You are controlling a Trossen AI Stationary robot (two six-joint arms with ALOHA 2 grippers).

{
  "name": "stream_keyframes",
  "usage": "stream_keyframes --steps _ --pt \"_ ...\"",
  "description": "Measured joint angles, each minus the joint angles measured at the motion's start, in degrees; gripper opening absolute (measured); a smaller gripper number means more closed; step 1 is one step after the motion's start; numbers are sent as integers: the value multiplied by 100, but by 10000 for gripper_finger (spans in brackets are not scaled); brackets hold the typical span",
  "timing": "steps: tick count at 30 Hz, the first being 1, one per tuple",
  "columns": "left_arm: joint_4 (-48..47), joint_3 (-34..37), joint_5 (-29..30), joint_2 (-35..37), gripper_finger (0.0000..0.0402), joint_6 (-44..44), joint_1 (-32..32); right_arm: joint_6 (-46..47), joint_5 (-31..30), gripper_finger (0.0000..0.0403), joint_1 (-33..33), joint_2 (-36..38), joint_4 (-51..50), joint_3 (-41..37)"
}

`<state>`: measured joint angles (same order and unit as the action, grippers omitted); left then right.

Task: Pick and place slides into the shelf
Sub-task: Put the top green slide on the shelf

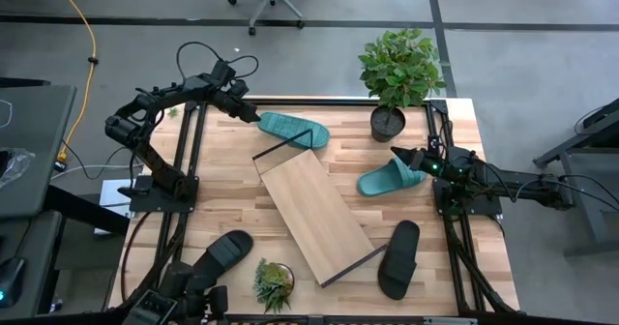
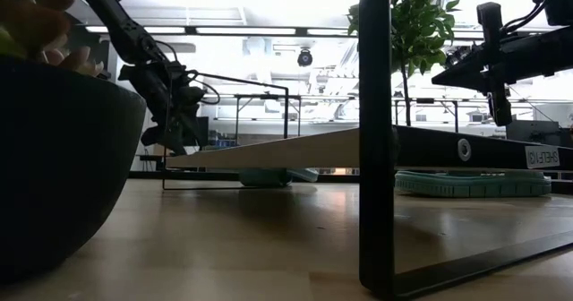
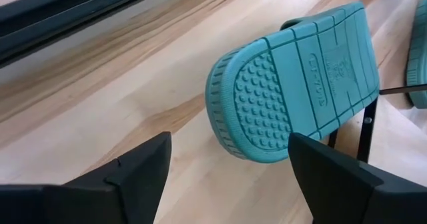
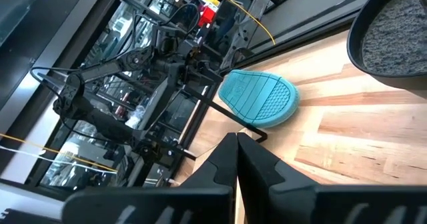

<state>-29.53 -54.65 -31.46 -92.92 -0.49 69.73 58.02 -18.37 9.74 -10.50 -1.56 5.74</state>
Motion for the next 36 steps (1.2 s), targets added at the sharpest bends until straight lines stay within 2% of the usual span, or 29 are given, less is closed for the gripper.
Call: stream_keyframes --steps 27,36 --pt "326 0 -241 -517 276 -304 -3 42 55 0 0 0 0 0" --pt "715 0 -300 -726 276 -521 -365 42 55 0 -1 0 -2 0"
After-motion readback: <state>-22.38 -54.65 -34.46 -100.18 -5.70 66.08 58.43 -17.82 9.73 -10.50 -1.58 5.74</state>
